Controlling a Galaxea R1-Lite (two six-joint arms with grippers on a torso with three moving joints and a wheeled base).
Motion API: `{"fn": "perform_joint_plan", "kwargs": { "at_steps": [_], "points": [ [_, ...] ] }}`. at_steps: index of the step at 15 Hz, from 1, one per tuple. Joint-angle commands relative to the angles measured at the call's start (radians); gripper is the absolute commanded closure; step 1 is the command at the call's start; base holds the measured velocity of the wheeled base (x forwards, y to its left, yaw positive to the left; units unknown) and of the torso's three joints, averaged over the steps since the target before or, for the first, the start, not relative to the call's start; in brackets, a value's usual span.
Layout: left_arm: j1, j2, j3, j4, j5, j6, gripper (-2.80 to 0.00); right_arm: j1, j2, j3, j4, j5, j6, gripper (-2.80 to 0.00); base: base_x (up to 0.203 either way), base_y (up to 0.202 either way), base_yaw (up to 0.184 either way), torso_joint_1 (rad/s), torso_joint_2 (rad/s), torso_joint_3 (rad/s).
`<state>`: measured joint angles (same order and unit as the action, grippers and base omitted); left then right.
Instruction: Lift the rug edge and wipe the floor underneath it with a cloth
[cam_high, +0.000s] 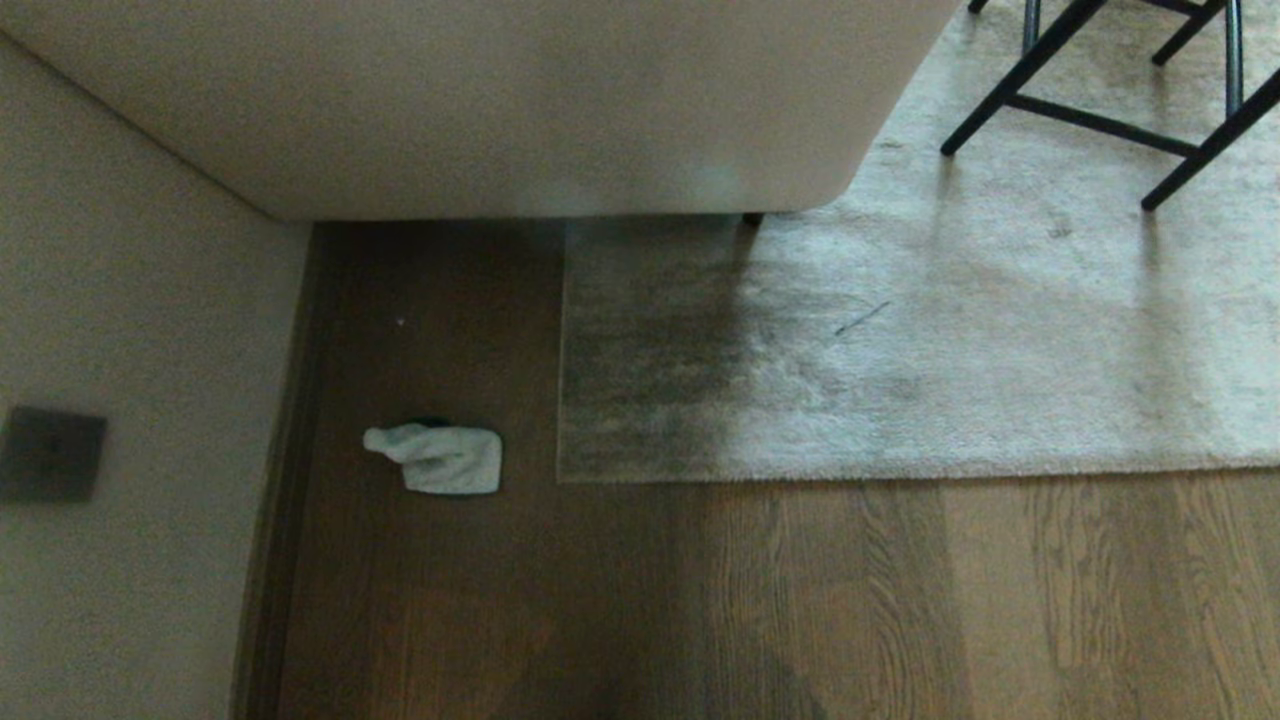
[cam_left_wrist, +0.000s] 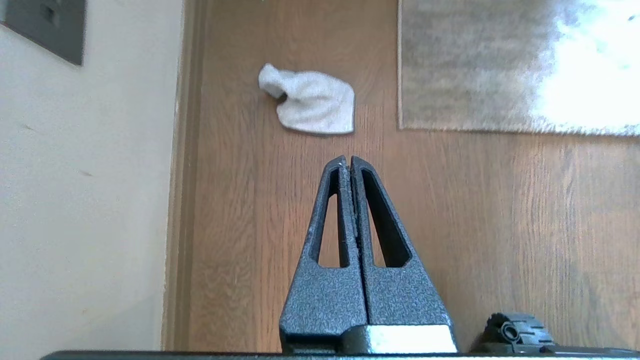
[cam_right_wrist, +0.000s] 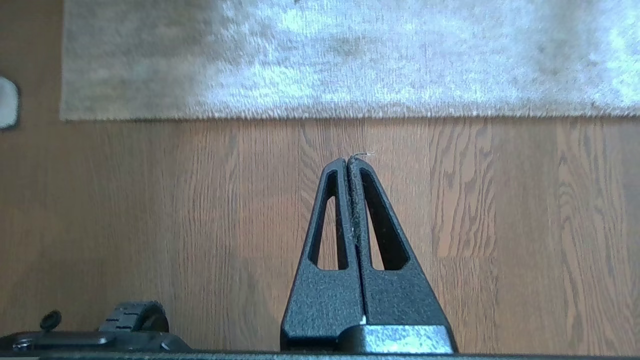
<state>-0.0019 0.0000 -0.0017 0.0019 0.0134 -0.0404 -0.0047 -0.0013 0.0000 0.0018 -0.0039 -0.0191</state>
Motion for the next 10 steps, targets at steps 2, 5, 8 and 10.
{"fn": "perform_joint_plan", "kwargs": {
  "at_steps": [2, 5, 8, 10],
  "points": [
    [-0.001, 0.000, 0.000, 0.000, 0.000, -0.001, 0.00, 0.000, 0.001, 0.000, 0.000, -0.001, -0.001, 0.00, 0.000, 0.000, 0.000, -0.002, 0.00, 0.200],
    [0.000, 0.000, 0.000, 0.000, 0.000, -0.003, 0.00, 0.000, 0.001, 0.000, 0.000, -0.001, -0.001, 0.00, 0.000, 0.000, 0.000, 0.003, 0.00, 0.202],
    [-0.001, 0.000, 0.000, 0.000, 0.000, -0.001, 0.00, 0.000, 0.001, 0.000, 0.000, -0.001, -0.001, 0.00, 0.000, 0.000, 0.000, 0.002, 0.00, 0.205],
    [0.000, 0.000, 0.000, 0.000, 0.000, -0.003, 0.00, 0.000, 0.001, 0.000, 0.000, -0.001, -0.001, 0.00, 0.000, 0.000, 0.000, 0.000, 0.00, 0.202]
  ]
}}
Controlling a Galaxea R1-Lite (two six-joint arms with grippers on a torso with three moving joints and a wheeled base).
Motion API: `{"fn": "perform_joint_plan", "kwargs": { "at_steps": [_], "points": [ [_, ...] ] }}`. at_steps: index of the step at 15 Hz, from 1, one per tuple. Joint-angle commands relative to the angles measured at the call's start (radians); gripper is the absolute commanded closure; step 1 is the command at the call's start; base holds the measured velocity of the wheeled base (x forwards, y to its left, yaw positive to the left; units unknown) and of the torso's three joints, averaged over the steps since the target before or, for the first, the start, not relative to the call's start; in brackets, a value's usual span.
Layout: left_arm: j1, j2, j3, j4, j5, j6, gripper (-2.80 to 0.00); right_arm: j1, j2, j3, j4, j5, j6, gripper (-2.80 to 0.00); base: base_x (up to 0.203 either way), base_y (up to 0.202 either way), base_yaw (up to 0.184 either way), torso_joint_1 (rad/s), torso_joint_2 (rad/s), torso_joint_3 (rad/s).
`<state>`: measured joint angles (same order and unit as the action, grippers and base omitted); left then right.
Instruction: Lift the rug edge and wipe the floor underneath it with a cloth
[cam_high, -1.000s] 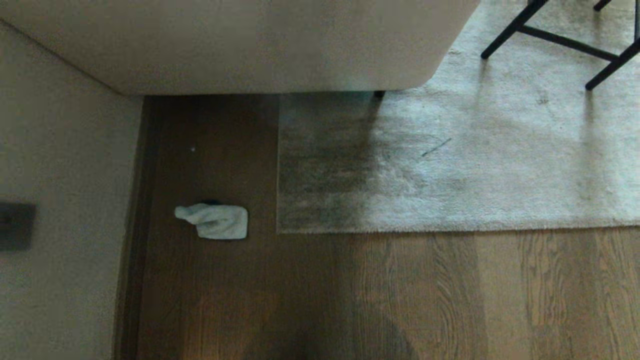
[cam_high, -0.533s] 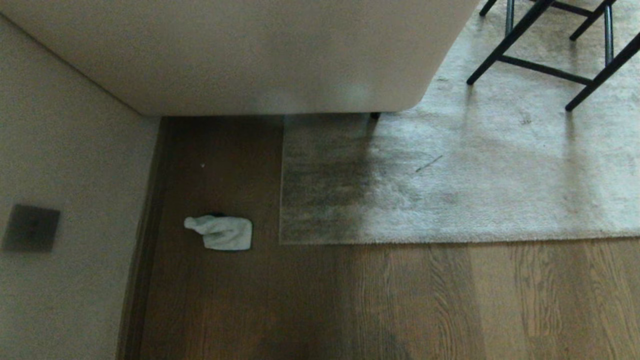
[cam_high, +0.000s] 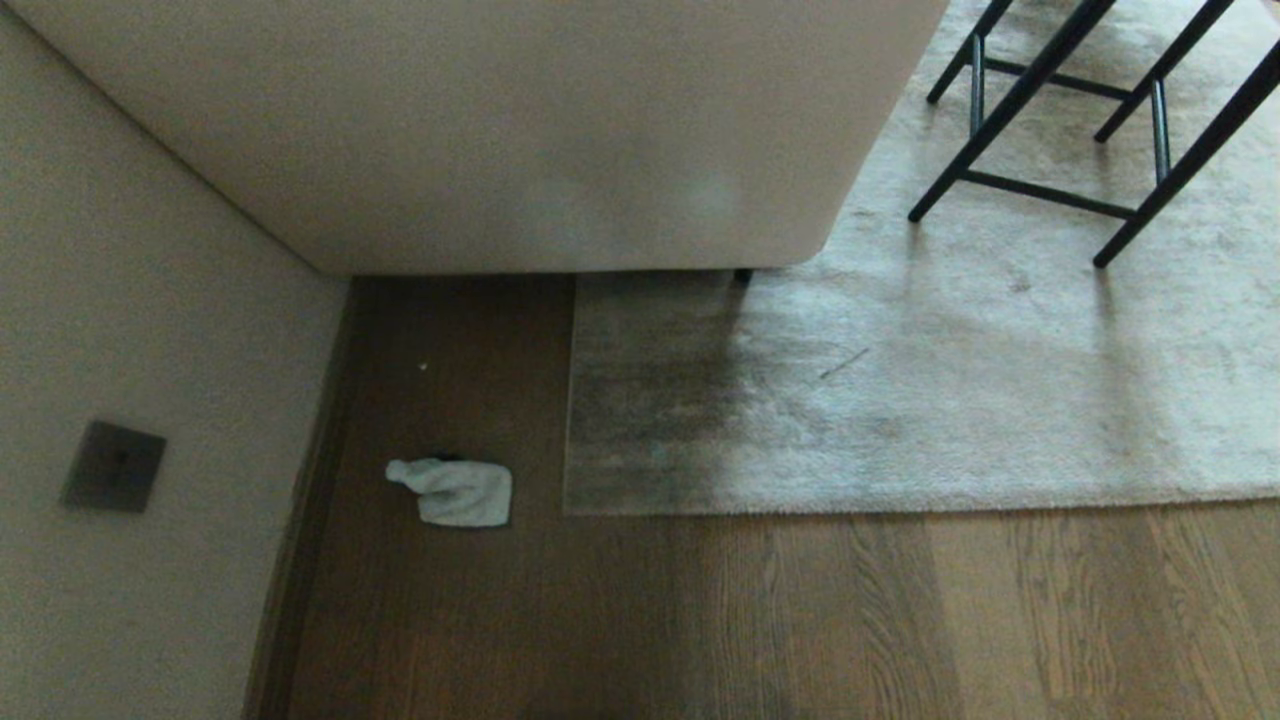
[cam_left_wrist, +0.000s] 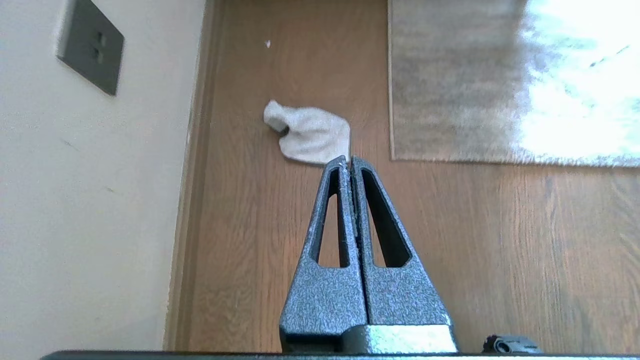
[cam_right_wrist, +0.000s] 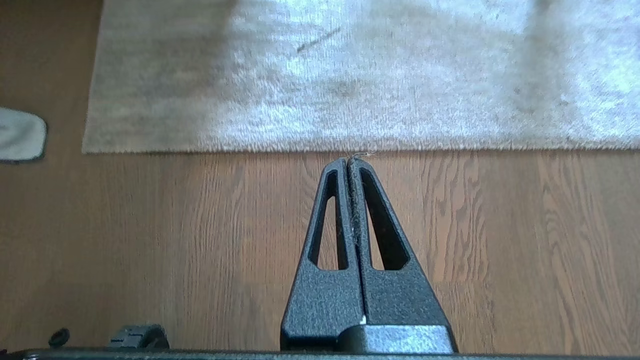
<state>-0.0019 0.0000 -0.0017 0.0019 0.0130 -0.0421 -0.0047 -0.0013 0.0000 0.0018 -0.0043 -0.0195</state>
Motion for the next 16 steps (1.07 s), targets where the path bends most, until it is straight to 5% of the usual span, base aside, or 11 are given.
{"fn": "perform_joint_plan", "kwargs": {
  "at_steps": [1, 16],
  "points": [
    [-0.001, 0.000, 0.001, 0.000, 0.002, -0.001, 0.00, 0.000, 0.001, 0.000, 0.000, 0.000, 0.000, 0.00, 0.000, 0.000, 0.000, -0.005, 0.00, 0.200],
    [0.000, 0.000, 0.000, -0.002, 0.001, -0.004, 0.00, 0.000, 0.001, 0.000, 0.000, 0.000, 0.000, 0.00, 0.000, 0.000, 0.000, 0.003, 0.00, 0.202]
  ]
}}
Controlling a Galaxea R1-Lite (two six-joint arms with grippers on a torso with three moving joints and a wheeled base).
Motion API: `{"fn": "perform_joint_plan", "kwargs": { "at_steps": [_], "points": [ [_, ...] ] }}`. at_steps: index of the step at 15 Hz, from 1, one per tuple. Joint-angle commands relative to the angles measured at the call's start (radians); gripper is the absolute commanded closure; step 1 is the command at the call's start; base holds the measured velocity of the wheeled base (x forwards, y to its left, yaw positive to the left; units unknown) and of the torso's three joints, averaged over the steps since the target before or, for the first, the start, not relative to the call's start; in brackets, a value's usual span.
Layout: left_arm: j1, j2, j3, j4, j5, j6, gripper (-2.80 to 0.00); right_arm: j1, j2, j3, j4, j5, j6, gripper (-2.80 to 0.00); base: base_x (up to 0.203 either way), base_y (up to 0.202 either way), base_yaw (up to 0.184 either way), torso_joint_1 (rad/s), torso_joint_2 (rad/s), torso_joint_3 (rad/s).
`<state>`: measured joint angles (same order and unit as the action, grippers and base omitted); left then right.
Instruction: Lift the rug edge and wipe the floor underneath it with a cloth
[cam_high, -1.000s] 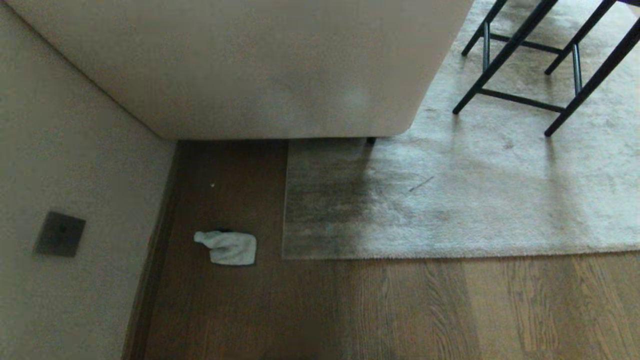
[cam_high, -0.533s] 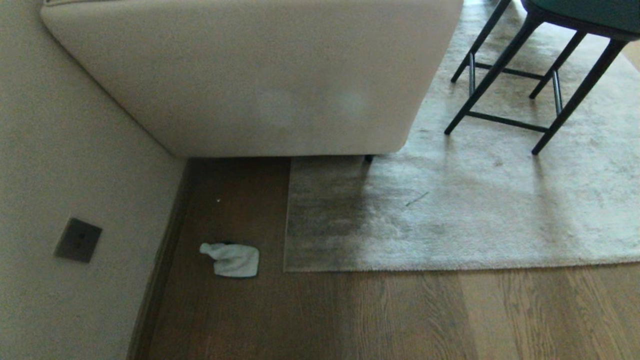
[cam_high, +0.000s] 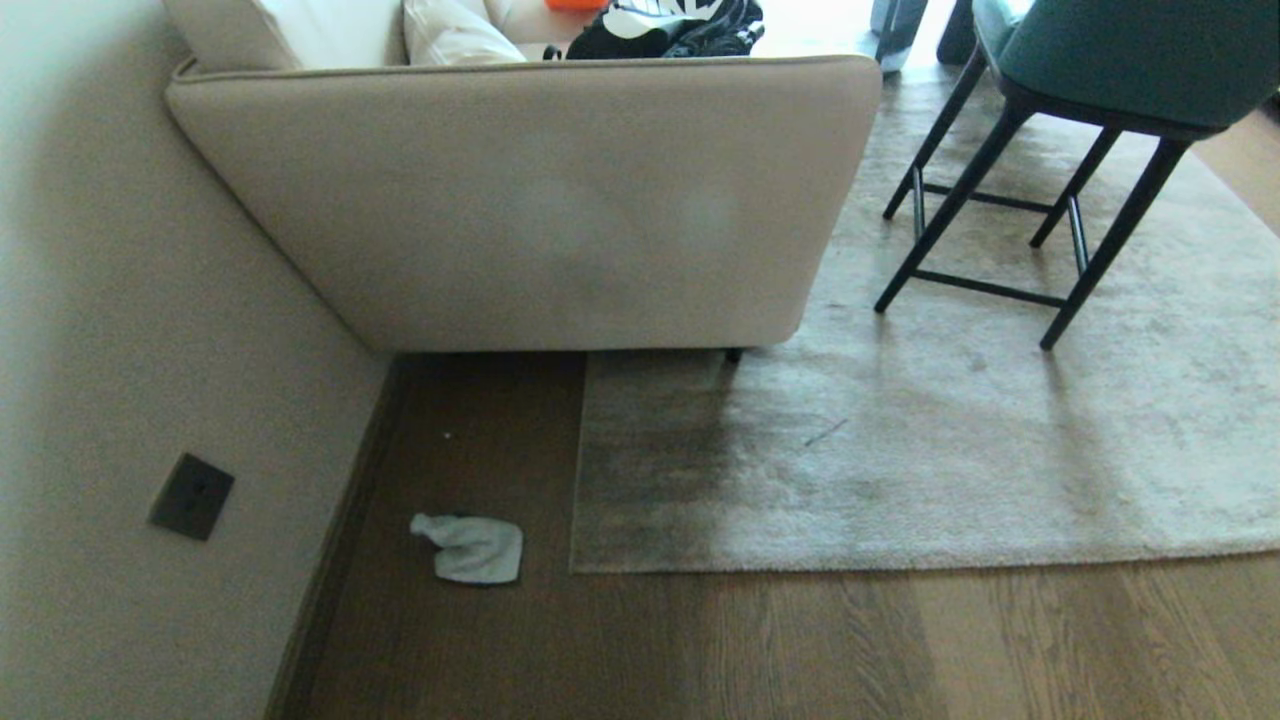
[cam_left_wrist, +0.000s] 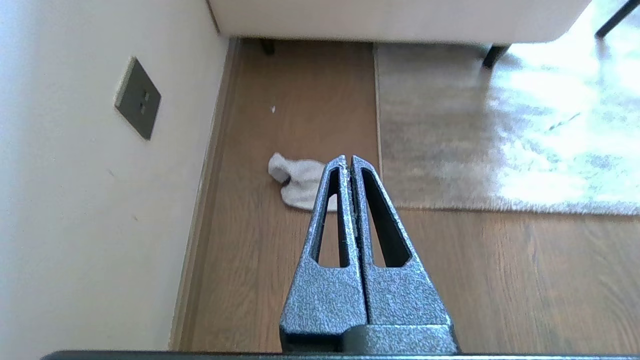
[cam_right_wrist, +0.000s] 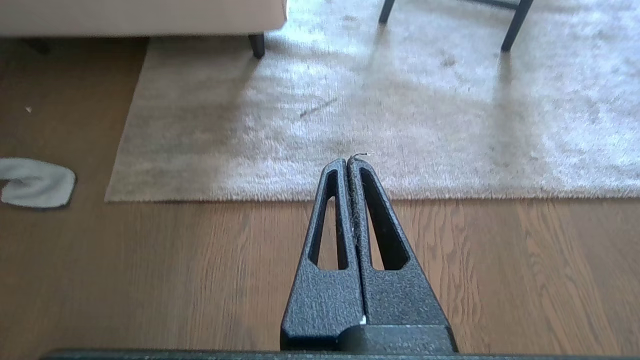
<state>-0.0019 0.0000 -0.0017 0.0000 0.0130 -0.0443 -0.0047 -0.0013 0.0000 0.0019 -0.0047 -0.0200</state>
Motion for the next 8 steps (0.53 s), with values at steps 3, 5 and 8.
{"fn": "perform_joint_plan", "kwargs": {
  "at_steps": [3, 5, 8],
  "points": [
    [0.000, 0.000, 0.000, 0.001, 0.001, 0.000, 0.00, 0.000, 0.001, 0.000, 0.000, 0.000, 0.000, 0.00, 0.000, 0.000, 0.000, 0.002, 0.00, 0.203],
    [0.000, 0.000, 0.000, 0.001, 0.002, -0.002, 0.00, 0.000, 0.001, 0.000, 0.000, 0.000, 0.000, 0.00, 0.000, 0.000, 0.000, 0.004, 0.00, 0.202],
    [0.000, 0.000, 0.000, 0.001, 0.001, -0.002, 0.00, 0.000, 0.001, 0.000, 0.000, 0.000, 0.000, 0.00, 0.000, 0.000, 0.000, 0.003, 0.00, 0.199]
  ]
}}
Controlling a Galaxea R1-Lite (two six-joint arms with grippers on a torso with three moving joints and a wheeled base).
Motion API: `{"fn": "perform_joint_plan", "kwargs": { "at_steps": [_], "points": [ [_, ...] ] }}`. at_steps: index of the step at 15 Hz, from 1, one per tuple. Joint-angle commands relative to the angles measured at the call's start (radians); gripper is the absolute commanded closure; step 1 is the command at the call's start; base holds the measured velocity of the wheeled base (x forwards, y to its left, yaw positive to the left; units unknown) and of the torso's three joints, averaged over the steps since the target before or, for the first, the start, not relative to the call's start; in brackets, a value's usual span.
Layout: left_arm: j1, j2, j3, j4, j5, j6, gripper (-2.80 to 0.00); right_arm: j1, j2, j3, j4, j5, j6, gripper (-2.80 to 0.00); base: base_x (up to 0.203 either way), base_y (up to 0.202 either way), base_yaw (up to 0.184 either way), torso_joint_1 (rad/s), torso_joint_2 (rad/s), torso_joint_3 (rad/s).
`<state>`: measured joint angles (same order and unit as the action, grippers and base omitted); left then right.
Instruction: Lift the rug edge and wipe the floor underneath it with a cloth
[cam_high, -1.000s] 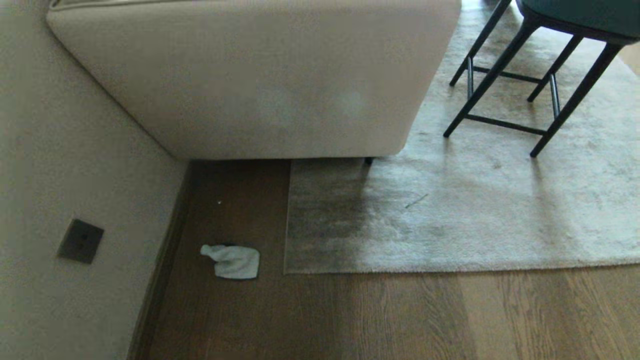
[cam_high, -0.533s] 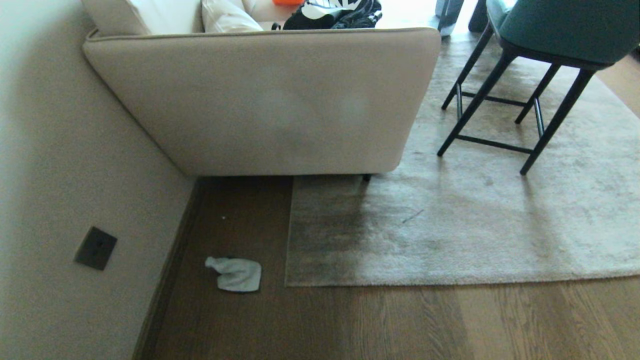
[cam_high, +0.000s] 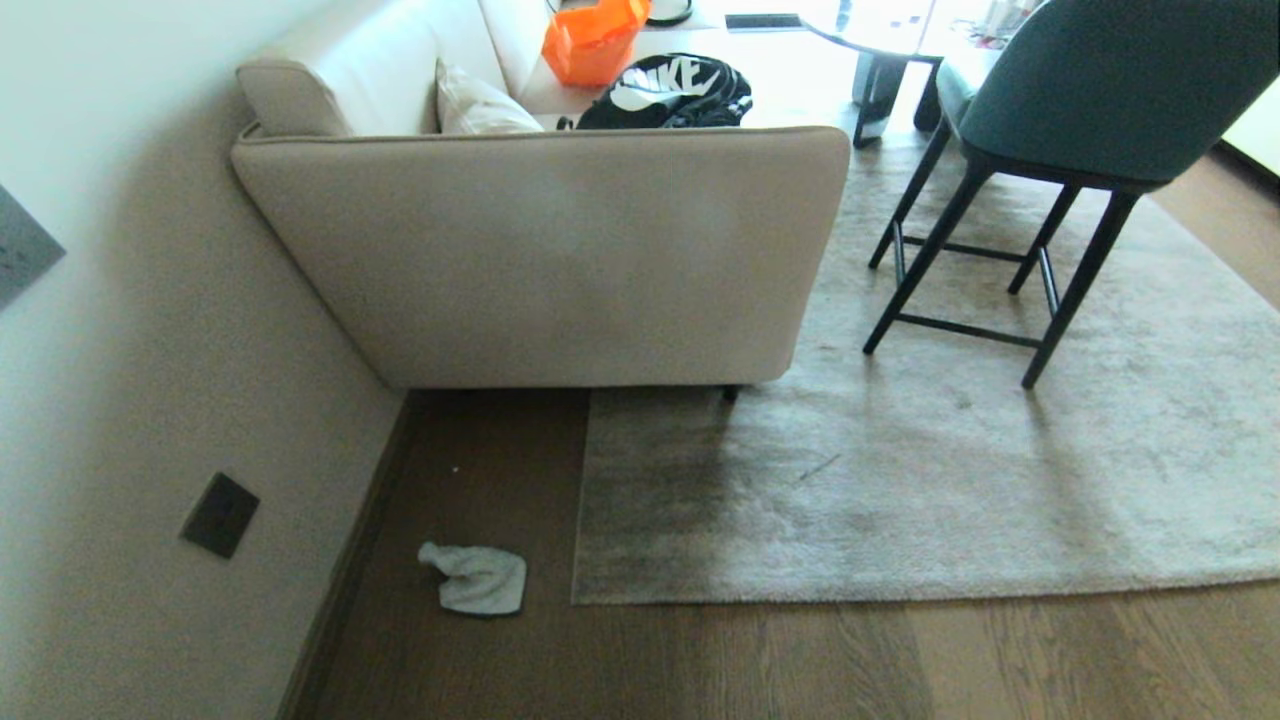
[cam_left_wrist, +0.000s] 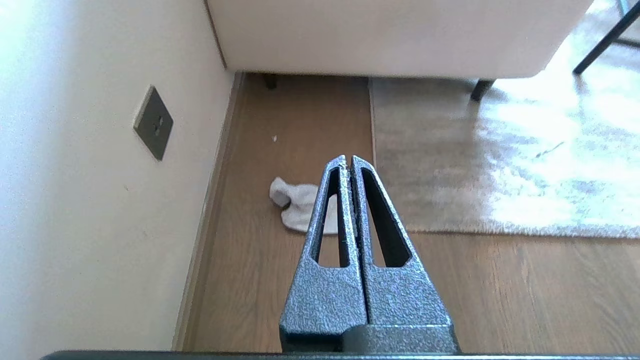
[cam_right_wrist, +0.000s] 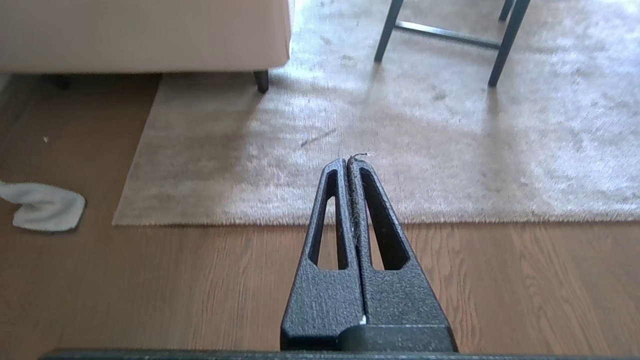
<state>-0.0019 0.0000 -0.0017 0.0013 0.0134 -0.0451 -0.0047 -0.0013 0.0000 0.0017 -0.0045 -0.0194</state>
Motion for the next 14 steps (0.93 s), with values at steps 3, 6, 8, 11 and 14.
{"fn": "perform_joint_plan", "kwargs": {
  "at_steps": [3, 6, 8, 11, 14],
  "points": [
    [-0.001, 0.000, 0.000, 0.000, 0.002, -0.001, 0.00, 0.000, 0.001, 0.000, 0.000, 0.000, -0.001, 0.00, 0.000, 0.000, 0.000, 0.004, 0.00, 0.204],
    [-0.001, 0.000, 0.000, 0.000, 0.000, -0.002, 0.00, 0.000, 0.001, 0.000, 0.000, 0.000, -0.002, 0.00, 0.000, 0.000, 0.000, -0.003, 0.00, 0.203],
    [0.000, 0.000, 0.000, -0.001, 0.000, -0.002, 0.00, 0.000, 0.001, 0.000, 0.000, 0.000, -0.001, 0.00, 0.000, 0.000, 0.000, 0.005, 0.00, 0.205],
    [-0.001, 0.000, 0.000, -0.001, 0.000, -0.001, 0.00, 0.000, 0.001, 0.000, 0.000, 0.001, -0.001, 0.00, 0.000, 0.000, 0.000, 0.003, 0.00, 0.180],
    [0.000, 0.000, 0.000, 0.000, 0.001, -0.001, 0.00, 0.000, 0.001, 0.000, 0.000, 0.000, -0.001, 0.00, 0.000, 0.000, 0.000, 0.003, 0.00, 0.055]
  ]
}}
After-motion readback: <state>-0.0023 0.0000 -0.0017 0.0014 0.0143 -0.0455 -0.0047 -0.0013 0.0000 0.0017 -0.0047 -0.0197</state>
